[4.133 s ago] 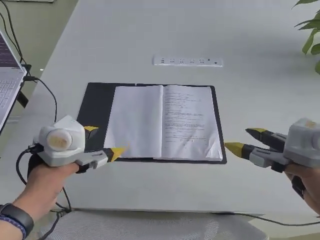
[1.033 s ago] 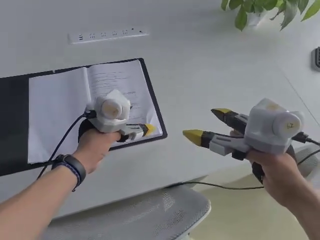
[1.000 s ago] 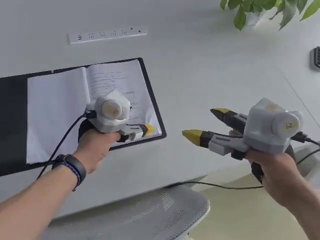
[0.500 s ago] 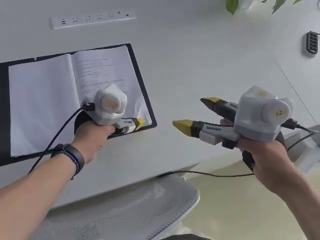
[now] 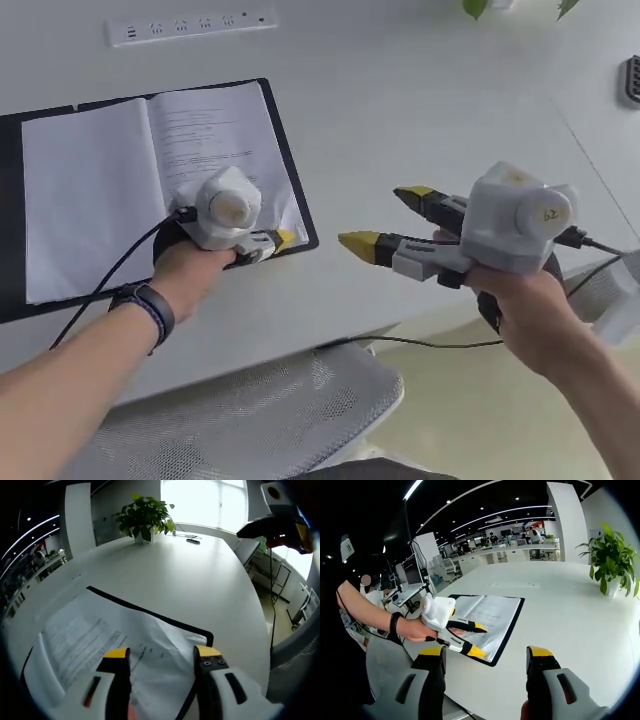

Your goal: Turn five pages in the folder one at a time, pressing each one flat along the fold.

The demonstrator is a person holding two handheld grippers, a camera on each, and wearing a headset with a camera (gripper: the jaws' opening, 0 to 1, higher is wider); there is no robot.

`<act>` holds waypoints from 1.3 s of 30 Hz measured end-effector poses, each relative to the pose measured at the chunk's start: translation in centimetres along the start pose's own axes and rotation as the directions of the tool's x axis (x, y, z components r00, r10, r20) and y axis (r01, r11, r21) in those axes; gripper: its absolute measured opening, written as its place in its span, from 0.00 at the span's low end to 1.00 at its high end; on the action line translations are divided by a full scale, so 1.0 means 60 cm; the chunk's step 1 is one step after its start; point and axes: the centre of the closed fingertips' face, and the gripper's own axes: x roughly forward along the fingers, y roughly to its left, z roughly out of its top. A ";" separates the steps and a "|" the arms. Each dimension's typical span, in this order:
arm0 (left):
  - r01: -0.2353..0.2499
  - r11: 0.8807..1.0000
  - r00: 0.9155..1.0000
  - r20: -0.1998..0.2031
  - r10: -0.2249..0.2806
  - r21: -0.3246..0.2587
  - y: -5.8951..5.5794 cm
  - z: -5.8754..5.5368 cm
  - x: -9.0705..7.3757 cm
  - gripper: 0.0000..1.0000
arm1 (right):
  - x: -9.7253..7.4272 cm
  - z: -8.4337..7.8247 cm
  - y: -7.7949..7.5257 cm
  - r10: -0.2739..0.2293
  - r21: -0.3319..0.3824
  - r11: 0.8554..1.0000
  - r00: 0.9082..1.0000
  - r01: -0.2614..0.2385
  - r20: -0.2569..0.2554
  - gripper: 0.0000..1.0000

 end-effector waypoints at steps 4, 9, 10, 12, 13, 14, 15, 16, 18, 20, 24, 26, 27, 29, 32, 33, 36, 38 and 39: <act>0.001 1.000 1.000 0.000 -0.001 -0.004 0.003 0.000 0.000 0.48 | 0.000 -0.001 0.002 0.004 0.003 1.000 1.000 -0.004 -0.002 0.64; 0.006 1.000 1.000 0.000 -0.006 -0.018 0.005 0.002 0.000 0.47 | -0.001 -0.006 0.001 0.004 0.010 1.000 1.000 -0.004 -0.006 0.64; 0.009 1.000 1.000 0.000 -0.009 -0.021 0.004 0.002 0.000 0.47 | -0.002 -0.007 0.000 0.004 0.012 1.000 1.000 -0.004 -0.008 0.64; 0.011 1.000 1.000 0.001 -0.011 -0.024 0.005 0.002 0.000 0.47 | -0.002 -0.008 -0.001 0.003 0.014 1.000 1.000 -0.003 -0.009 0.63; 0.013 1.000 1.000 0.001 -0.013 -0.025 0.005 0.002 0.000 0.47 | -0.002 -0.009 -0.002 0.003 0.017 1.000 1.000 -0.002 -0.008 0.63; 0.016 1.000 1.000 0.001 -0.016 -0.027 0.005 0.003 -0.001 0.47 | -0.002 -0.009 -0.002 0.003 0.020 1.000 1.000 -0.003 -0.007 0.63; 0.019 0.999 1.000 0.001 -0.019 -0.030 0.005 0.003 -0.001 0.47 | -0.002 -0.009 -0.003 0.003 0.022 1.000 1.000 -0.003 -0.005 0.63; 0.021 0.999 1.000 0.000 -0.021 -0.030 0.006 0.003 -0.001 0.48 | -0.002 -0.008 -0.003 0.003 0.022 1.000 1.000 -0.003 -0.004 0.63; 0.026 0.999 1.000 -0.001 -0.026 -0.033 0.006 0.003 -0.001 0.47 | -0.001 -0.008 -0.003 0.005 0.024 1.000 1.000 -0.005 -0.002 0.63; 0.028 0.999 1.000 -0.002 -0.028 -0.032 0.009 0.003 -0.002 0.46 | 0.000 -0.008 -0.004 0.006 0.024 1.000 1.000 -0.005 -0.002 0.63; 0.028 0.999 1.000 -0.004 -0.028 -0.039 0.012 0.003 -0.002 0.43 | 0.003 -0.008 -0.004 0.010 0.030 1.000 1.000 -0.010 0.000 0.63; 0.021 0.999 1.000 -0.007 -0.022 -0.030 0.011 0.002 -0.001 0.43 | 0.005 -0.010 -0.003 0.011 0.029 1.000 1.000 -0.011 -0.003 0.63; 0.018 1.000 1.000 -0.006 -0.018 -0.025 0.011 0.002 -0.001 0.43 | 0.006 -0.011 -0.003 0.012 0.029 1.000 1.000 -0.012 -0.004 0.63; 0.005 1.000 1.000 0.002 -0.005 -0.025 0.013 0.001 -0.001 0.42 | 0.007 -0.011 -0.002 0.015 0.030 0.999 1.000 -0.015 -0.004 0.63; -0.011 1.000 1.000 0.000 0.011 -0.026 0.017 0.001 0.000 0.40 | 0.009 -0.011 -0.003 0.017 0.031 0.999 1.000 -0.017 -0.005 0.63; -0.014 1.000 1.000 0.002 0.014 -0.027 0.018 0.001 0.000 0.39 | 0.010 -0.012 -0.004 0.017 0.034 0.999 1.000 -0.017 -0.004 0.63; -0.023 0.999 1.000 0.007 0.023 -0.026 0.023 0.001 -0.001 0.35 | 0.015 -0.011 -0.008 0.021 0.047 0.999 1.000 -0.021 0.005 0.62; -0.023 0.999 1.000 0.008 0.024 -0.026 0.023 0.001 -0.001 0.34 | 0.022 -0.011 -0.008 0.029 0.050 0.998 1.000 -0.029 0.006 0.62; -0.024 0.999 1.000 0.007 0.024 -0.023 0.023 0.001 -0.001 0.34 | 0.027 -0.013 -0.008 0.033 0.047 0.998 0.999 -0.033 0.001 0.62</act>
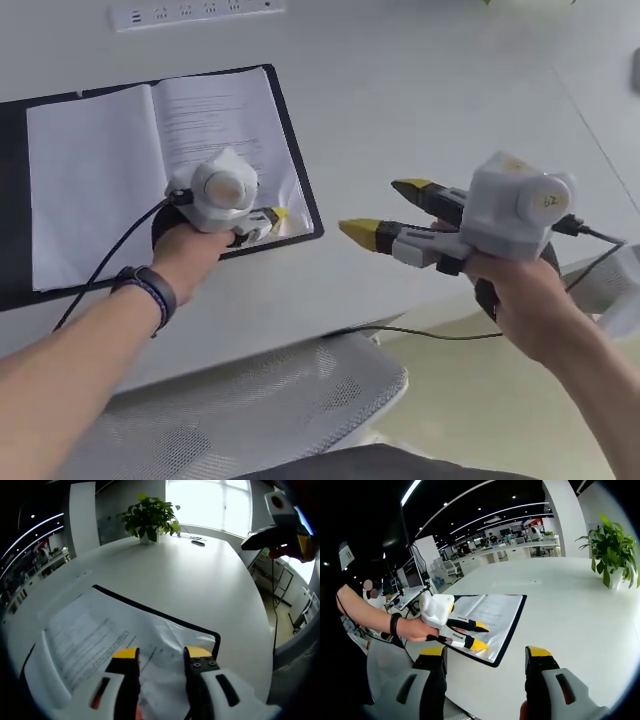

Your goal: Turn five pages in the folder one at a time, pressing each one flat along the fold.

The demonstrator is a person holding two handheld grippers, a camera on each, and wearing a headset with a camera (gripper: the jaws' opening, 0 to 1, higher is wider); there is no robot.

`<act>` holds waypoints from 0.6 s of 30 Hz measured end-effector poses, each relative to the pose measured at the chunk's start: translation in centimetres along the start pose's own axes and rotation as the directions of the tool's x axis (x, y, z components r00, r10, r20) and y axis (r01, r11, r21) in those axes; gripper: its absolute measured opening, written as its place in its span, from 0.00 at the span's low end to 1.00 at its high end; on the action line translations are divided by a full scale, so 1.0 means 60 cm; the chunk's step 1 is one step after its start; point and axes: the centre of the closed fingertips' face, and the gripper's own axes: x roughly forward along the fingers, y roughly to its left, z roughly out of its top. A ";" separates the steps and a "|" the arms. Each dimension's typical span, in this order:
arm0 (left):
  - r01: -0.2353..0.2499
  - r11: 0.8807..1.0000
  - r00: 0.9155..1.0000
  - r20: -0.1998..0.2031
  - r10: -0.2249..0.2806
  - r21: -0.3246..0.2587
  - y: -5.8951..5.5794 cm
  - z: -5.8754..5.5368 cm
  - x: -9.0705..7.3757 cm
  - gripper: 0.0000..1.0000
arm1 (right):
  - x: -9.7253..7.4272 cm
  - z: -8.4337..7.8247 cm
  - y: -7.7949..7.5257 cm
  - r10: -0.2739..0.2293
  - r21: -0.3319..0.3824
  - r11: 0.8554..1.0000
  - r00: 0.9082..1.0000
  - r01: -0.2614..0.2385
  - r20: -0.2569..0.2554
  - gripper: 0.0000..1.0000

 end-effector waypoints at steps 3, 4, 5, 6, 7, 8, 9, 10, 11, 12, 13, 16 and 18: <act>-0.005 1.000 1.000 0.000 0.005 -0.005 0.000 0.000 -0.001 0.34 | 0.011 -0.002 -0.001 0.010 -0.006 1.000 1.000 -0.010 -0.011 0.62; -0.006 1.000 1.000 0.000 0.006 -0.009 -0.001 0.002 -0.001 0.33 | 0.013 -0.001 0.000 0.013 -0.008 1.000 1.000 -0.013 -0.011 0.61; -0.004 1.000 1.000 -0.004 0.004 -0.019 -0.004 0.002 -0.002 0.32 | 0.014 0.000 0.001 0.017 -0.008 1.000 1.000 -0.017 -0.012 0.61; 0.006 1.000 1.000 -0.004 -0.006 -0.021 -0.011 0.003 -0.004 0.31 | 0.016 0.003 0.002 0.020 -0.010 1.000 1.000 -0.020 -0.010 0.61; 0.011 1.000 1.000 -0.002 -0.011 -0.021 -0.016 0.003 -0.005 0.32 | 0.016 0.004 0.002 0.022 -0.011 1.000 1.000 -0.022 -0.008 0.61; 0.026 0.999 1.000 0.002 -0.026 -0.026 -0.026 0.002 -0.004 0.38 | 0.017 0.006 0.002 0.025 -0.010 1.000 1.000 -0.025 -0.006 0.61; 0.037 0.999 0.999 0.002 -0.037 -0.024 -0.032 0.002 -0.004 0.43 | 0.017 0.007 0.001 0.025 -0.010 1.000 1.000 -0.026 -0.004 0.61; 0.057 0.998 0.998 0.003 -0.057 -0.013 -0.043 0.003 -0.004 0.46 | 0.017 0.009 0.000 0.026 -0.010 1.000 1.000 -0.026 -0.002 0.61; 0.067 0.998 0.998 0.003 -0.067 -0.002 -0.048 0.004 -0.003 0.48 | 0.017 0.010 -0.001 0.026 -0.010 1.000 1.000 -0.026 0.000 0.61; 0.076 0.997 0.997 0.002 -0.076 0.010 -0.053 0.004 -0.002 0.49 | 0.016 0.011 -0.002 0.026 -0.009 1.000 1.000 -0.026 0.001 0.61; 0.080 0.996 0.997 -0.003 -0.079 0.035 -0.058 0.003 0.000 0.51 | 0.016 0.011 -0.003 0.026 -0.009 1.000 1.000 -0.026 0.000 0.61; 0.077 0.995 0.997 -0.017 -0.076 0.071 -0.058 -0.002 0.000 0.53 | 0.014 0.010 -0.007 0.024 -0.012 1.000 1.000 -0.024 -0.003 0.61; 0.087 0.994 0.996 -0.017 -0.086 0.072 -0.058 -0.002 0.000 0.54 | 0.013 0.010 -0.009 0.022 -0.009 1.000 1.000 -0.022 -0.002 0.61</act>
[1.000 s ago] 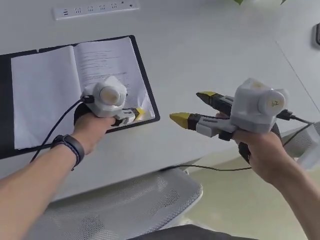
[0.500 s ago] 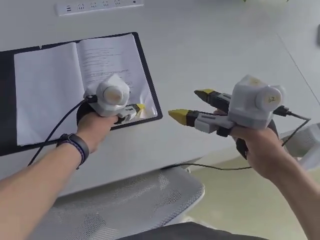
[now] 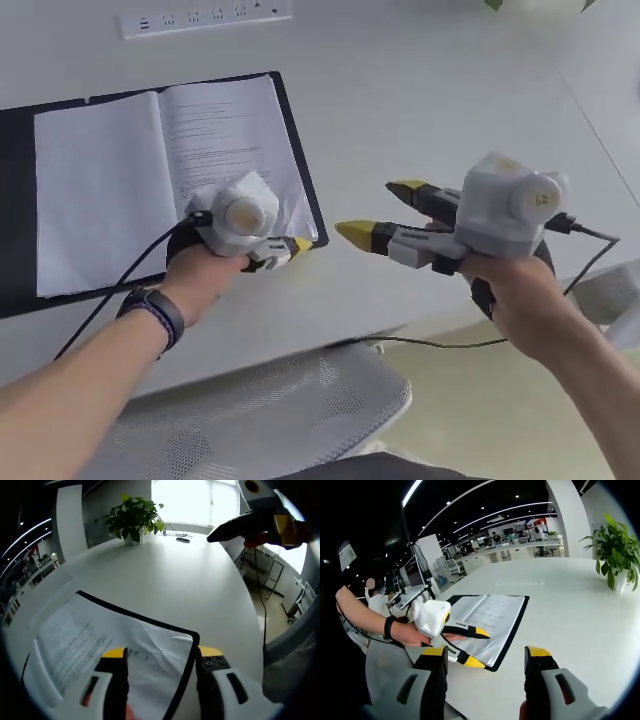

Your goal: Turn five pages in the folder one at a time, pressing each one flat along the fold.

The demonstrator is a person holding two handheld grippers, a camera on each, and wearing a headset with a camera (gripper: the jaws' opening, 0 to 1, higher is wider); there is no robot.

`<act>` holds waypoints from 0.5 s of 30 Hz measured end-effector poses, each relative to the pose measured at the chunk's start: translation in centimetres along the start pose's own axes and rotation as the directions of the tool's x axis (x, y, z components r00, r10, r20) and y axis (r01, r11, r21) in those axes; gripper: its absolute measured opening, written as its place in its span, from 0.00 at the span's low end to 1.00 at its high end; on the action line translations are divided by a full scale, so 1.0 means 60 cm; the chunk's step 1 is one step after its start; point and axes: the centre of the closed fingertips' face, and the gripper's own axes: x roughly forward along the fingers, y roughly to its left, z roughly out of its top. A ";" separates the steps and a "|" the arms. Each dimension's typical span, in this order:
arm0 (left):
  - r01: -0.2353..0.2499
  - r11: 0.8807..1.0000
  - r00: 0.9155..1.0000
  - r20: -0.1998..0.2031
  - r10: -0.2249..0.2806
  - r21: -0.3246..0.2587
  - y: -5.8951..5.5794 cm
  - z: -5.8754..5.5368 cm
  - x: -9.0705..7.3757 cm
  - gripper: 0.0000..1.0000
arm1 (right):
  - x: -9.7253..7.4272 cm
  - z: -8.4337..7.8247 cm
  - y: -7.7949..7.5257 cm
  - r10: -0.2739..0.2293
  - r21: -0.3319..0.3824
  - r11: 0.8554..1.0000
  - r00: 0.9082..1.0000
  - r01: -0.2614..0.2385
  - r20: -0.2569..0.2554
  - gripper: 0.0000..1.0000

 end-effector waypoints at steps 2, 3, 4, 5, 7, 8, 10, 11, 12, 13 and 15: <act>-0.003 1.000 1.000 -0.002 0.003 0.004 0.003 -0.001 0.000 0.51 | -0.001 0.000 0.000 -0.001 0.005 1.000 1.000 0.001 0.003 0.60; -0.003 1.000 1.000 0.002 0.003 -0.009 0.008 0.001 -0.002 0.50 | -0.001 0.001 0.000 -0.001 0.007 1.000 1.000 0.001 0.005 0.60; -0.002 1.000 1.000 0.005 0.002 -0.023 0.010 0.001 -0.002 0.49 | -0.001 0.001 -0.001 -0.002 0.007 1.000 1.000 0.002 0.006 0.60; 0.003 0.999 1.000 0.007 -0.003 -0.033 0.011 0.002 -0.003 0.49 | -0.001 0.001 0.000 -0.002 0.008 1.000 1.000 0.001 0.006 0.60; 0.008 1.000 1.000 0.006 -0.008 -0.028 0.009 0.001 -0.002 0.49 | -0.001 -0.001 0.000 -0.001 0.009 1.000 1.000 0.001 0.004 0.60; 0.013 0.999 1.000 0.008 -0.013 -0.030 0.008 0.002 -0.003 0.49 | -0.001 -0.002 0.000 -0.001 0.009 1.000 1.000 0.001 0.003 0.60; 0.018 0.999 1.000 0.008 -0.018 -0.034 0.009 0.001 -0.004 0.49 | 0.000 -0.003 0.002 0.000 0.010 1.000 1.000 0.000 0.002 0.60; 0.021 0.999 1.000 0.009 -0.021 -0.037 0.008 0.001 -0.005 0.49 | 0.000 -0.004 0.003 0.001 0.011 1.000 1.000 -0.001 0.002 0.60; 0.024 0.999 1.000 0.009 -0.024 -0.038 0.009 0.001 -0.005 0.49 | 0.001 -0.005 0.004 0.003 0.011 1.000 1.000 -0.003 0.000 0.60; 0.024 0.999 1.000 0.007 -0.024 -0.038 0.009 0.000 -0.005 0.48 | 0.001 -0.006 0.004 0.004 0.009 1.000 1.000 -0.004 0.000 0.60; 0.023 0.999 1.000 0.007 -0.023 -0.040 0.009 -0.001 -0.005 0.47 | 0.004 -0.008 0.004 0.007 0.012 1.000 1.000 -0.007 -0.002 0.60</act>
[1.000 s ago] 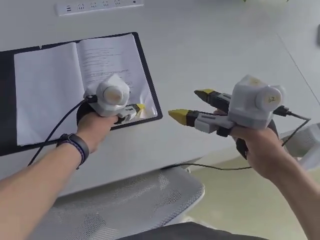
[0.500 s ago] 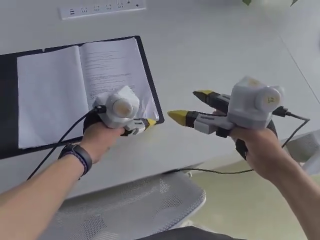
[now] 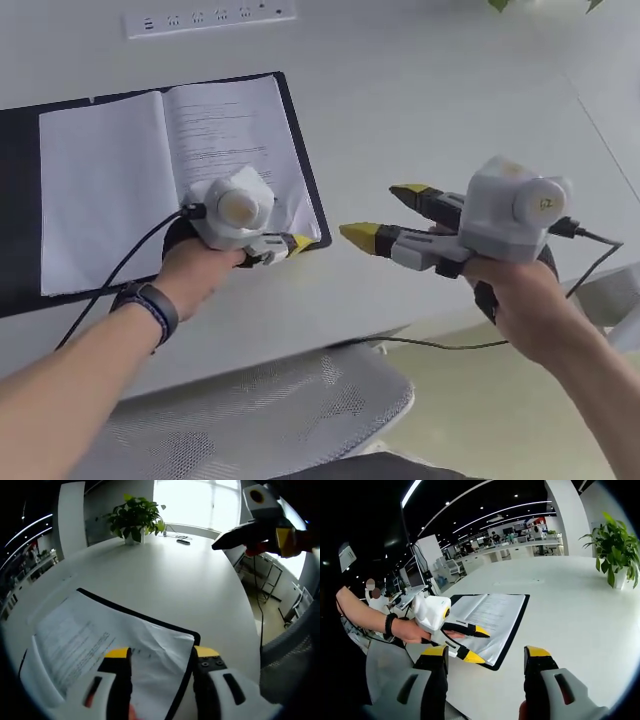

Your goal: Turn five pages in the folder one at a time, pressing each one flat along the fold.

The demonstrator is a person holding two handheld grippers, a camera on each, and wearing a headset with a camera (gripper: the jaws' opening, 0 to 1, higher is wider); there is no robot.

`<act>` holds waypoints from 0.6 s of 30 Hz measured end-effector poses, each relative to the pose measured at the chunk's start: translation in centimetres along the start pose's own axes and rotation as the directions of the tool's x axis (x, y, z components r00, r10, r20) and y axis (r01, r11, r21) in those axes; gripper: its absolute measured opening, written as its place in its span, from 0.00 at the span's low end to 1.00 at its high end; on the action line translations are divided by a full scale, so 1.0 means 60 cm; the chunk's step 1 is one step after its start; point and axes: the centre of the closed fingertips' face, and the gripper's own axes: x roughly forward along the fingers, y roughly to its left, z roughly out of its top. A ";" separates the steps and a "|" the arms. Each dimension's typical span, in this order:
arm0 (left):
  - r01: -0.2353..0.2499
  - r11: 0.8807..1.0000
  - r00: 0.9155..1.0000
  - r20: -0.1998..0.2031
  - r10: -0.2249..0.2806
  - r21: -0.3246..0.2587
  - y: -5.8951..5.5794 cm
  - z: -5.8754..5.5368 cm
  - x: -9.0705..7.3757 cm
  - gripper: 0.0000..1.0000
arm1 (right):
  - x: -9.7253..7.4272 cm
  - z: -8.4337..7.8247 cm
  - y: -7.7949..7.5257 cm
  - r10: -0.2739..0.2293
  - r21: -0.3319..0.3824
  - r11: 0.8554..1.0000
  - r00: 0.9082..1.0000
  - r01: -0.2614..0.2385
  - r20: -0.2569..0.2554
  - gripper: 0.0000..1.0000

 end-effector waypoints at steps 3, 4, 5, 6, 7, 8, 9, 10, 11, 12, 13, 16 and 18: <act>-0.002 1.000 1.000 0.003 0.002 -0.007 0.000 0.000 -0.001 0.45 | 0.008 -0.004 -0.002 0.005 0.005 1.000 1.000 -0.005 -0.004 0.59; -0.002 1.000 1.000 0.005 0.002 -0.011 0.001 0.000 -0.001 0.44 | 0.011 -0.005 -0.002 0.008 0.008 1.000 1.000 -0.008 -0.005 0.59; -0.002 1.000 1.000 0.006 0.002 -0.015 0.000 0.000 -0.001 0.44 | 0.015 -0.009 -0.002 0.015 0.015 1.000 1.000 -0.015 -0.007 0.59; -0.003 1.000 1.000 0.005 0.003 -0.014 0.000 0.000 -0.001 0.44 | 0.019 -0.011 -0.002 0.019 0.019 1.000 1.000 -0.019 -0.010 0.57; -0.004 1.000 1.000 0.005 0.004 -0.013 0.002 -0.001 0.000 0.44 | 0.025 -0.016 -0.003 0.024 0.023 0.999 1.000 -0.024 -0.015 0.56; -0.004 1.000 1.000 0.005 0.005 -0.014 0.002 -0.001 0.000 0.44 | 0.030 -0.018 -0.004 0.028 0.027 0.999 0.999 -0.027 -0.018 0.55; -0.004 1.000 1.000 0.006 0.004 -0.017 0.002 0.000 -0.001 0.44 | 0.035 -0.021 -0.005 0.031 0.031 0.999 0.999 -0.030 -0.022 0.55; -0.003 1.000 1.000 0.006 0.004 -0.019 0.001 0.000 -0.001 0.43 | 0.042 -0.024 -0.006 0.039 0.038 0.999 0.999 -0.038 -0.026 0.54; -0.003 1.000 1.000 0.006 0.003 -0.017 0.001 0.000 -0.001 0.43 | 0.047 -0.026 -0.007 0.045 0.048 0.998 0.999 -0.044 -0.026 0.53; -0.003 1.000 1.000 0.006 0.003 -0.017 0.001 0.000 -0.001 0.43 | 0.056 -0.025 -0.008 0.054 0.060 0.997 0.998 -0.053 -0.022 0.52; -0.003 1.000 1.000 0.007 0.003 -0.018 0.001 0.000 -0.001 0.43 | 0.062 -0.025 -0.009 0.058 0.066 0.996 0.998 -0.056 -0.019 0.51; -0.003 1.000 1.000 0.006 0.003 -0.017 0.001 -0.001 -0.001 0.43 | 0.091 -0.028 -0.013 0.081 0.104 0.991 0.996 -0.078 -0.024 0.49; -0.004 1.000 1.000 0.006 0.004 -0.018 0.001 -0.001 -0.001 0.43 | 0.109 -0.028 -0.013 0.095 0.115 0.989 0.995 -0.091 -0.028 0.48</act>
